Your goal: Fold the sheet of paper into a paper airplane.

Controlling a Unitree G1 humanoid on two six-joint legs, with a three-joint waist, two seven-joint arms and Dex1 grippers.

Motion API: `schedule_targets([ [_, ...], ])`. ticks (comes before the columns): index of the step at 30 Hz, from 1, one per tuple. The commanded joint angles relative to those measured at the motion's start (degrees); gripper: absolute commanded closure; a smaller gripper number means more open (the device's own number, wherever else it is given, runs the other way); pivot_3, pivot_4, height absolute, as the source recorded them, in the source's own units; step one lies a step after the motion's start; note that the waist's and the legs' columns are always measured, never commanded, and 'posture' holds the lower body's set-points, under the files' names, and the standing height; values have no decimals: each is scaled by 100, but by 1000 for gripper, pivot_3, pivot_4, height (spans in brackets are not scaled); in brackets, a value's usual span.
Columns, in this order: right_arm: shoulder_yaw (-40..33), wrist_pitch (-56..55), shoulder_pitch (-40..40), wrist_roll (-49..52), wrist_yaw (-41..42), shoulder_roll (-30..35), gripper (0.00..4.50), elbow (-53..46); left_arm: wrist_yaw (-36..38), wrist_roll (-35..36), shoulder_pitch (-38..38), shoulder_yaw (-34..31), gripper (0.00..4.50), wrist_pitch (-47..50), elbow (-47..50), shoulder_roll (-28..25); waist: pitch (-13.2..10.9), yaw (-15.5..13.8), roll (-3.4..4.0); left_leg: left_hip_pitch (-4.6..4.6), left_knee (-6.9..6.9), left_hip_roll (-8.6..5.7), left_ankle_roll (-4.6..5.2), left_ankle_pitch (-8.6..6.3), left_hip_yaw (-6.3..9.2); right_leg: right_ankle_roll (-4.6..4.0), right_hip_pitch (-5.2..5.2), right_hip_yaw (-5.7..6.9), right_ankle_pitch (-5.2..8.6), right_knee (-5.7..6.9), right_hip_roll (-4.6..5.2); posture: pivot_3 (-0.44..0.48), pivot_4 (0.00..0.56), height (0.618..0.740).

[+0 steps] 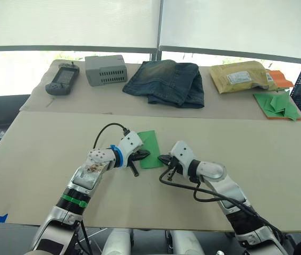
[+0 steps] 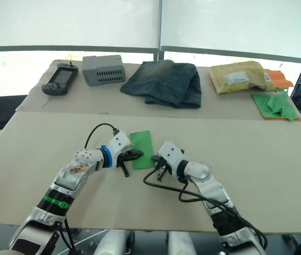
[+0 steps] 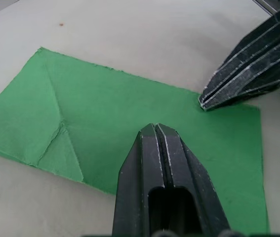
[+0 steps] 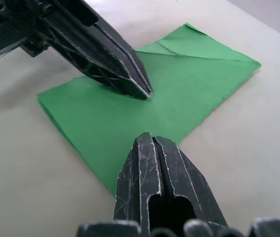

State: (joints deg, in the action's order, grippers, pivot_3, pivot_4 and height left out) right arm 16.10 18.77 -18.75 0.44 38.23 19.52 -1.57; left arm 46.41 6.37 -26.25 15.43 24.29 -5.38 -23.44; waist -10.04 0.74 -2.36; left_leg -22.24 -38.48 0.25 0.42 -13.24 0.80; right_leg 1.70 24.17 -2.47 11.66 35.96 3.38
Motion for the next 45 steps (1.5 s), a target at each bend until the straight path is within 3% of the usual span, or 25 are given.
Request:
schedule_targets([
  [1,-80,-207,-407,-85,-77,-67,4457,788,47,-142,61,187,4500,6,-117,30,1,-3,0,2,0,0,0,0,-1,0,-2,0,0,0,0,0,150,728],
  [19,-83,-2357,-3444,-522,-14,-935,4457,5619,-97,-91,417,14,4500,215,314,-74,4,155,3,11,17,6,0,0,0,-44,0,-4,-27,5,-1,0,150,728],
  [27,-261,-2881,-4024,-646,-91,-1142,4457,6658,-165,-69,482,-71,4500,275,367,-87,4,189,4,10,27,14,0,0,2,-48,7,-4,-29,5,0,0,150,728],
  [35,-299,-3109,-3454,-575,620,-1000,4457,5993,-153,-57,356,-128,4500,230,186,-99,4,185,4,11,29,15,0,0,3,-48,6,-4,-29,5,0,0,150,728],
  [45,-96,-2119,-1821,-418,1558,-505,4457,3171,-63,-76,176,-105,4500,105,-82,-84,6,164,7,16,29,13,0,0,4,-41,0,-4,-24,8,0,0,150,728],
])
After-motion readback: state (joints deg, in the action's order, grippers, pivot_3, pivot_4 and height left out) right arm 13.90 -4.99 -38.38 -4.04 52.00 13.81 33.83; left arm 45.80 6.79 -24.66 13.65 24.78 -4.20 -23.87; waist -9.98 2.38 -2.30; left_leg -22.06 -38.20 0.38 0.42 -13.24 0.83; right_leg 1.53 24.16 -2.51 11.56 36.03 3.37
